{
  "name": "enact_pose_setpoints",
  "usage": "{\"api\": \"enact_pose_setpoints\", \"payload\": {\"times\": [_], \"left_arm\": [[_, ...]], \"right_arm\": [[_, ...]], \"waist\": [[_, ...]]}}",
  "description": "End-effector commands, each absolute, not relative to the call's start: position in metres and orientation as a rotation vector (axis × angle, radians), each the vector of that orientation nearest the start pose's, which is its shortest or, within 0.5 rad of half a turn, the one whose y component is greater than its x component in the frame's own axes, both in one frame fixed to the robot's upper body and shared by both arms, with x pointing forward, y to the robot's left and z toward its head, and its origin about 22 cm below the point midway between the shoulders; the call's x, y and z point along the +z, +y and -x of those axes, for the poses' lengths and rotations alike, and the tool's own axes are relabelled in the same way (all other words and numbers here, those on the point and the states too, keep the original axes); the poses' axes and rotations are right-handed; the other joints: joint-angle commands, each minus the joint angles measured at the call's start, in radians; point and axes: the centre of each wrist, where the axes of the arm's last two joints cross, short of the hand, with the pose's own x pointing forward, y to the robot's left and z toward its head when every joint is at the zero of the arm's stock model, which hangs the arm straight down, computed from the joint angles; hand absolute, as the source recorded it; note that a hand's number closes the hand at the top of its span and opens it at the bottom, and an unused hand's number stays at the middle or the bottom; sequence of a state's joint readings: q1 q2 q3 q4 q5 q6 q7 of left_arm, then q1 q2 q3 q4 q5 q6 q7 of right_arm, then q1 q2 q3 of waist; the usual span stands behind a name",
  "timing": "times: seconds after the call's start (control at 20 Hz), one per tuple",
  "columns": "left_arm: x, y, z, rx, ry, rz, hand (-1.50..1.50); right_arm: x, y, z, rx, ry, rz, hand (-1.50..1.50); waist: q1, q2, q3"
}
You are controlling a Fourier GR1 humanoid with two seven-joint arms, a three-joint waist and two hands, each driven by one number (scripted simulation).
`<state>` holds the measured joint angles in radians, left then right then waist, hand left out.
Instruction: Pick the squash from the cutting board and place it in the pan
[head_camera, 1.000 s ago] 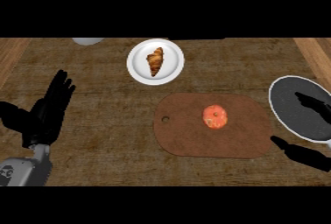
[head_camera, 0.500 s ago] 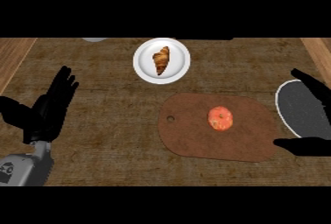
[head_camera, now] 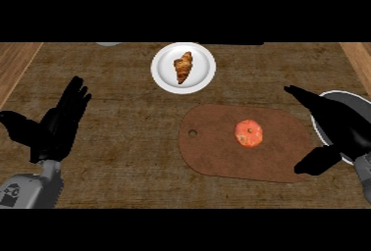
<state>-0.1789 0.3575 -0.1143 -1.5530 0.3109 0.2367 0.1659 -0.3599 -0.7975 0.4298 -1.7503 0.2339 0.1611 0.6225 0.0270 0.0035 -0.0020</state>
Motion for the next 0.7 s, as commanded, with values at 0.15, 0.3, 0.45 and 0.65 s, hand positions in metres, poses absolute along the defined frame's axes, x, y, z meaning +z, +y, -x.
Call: {"api": "enact_pose_setpoints", "payload": {"times": [0.15, 0.3, 0.45, 0.65], "left_arm": [[0.069, 0.267, -0.278, 0.044, -1.521, -0.092, 0.00], [0.056, 0.289, -0.277, 0.021, -1.529, -0.091, 0.00], [0.061, 0.273, -0.272, 0.034, -1.520, -0.087, 0.00], [0.054, 0.266, -0.286, 0.050, -1.505, -0.121, 0.00]], "right_arm": [[0.149, -0.200, -0.294, 1.278, -0.966, 0.673, -1.50], [0.140, -0.198, -0.297, 1.310, -0.941, 0.695, -1.50], [0.137, -0.196, -0.296, 1.381, -0.880, 0.789, -1.50], [0.141, -0.185, -0.288, 1.387, -0.864, 0.880, -1.50]], "waist": [[-0.009, -0.004, 0.001], [-0.019, -0.003, 0.001], [-0.019, -0.004, 0.002], [-0.028, -0.004, 0.002]]}}
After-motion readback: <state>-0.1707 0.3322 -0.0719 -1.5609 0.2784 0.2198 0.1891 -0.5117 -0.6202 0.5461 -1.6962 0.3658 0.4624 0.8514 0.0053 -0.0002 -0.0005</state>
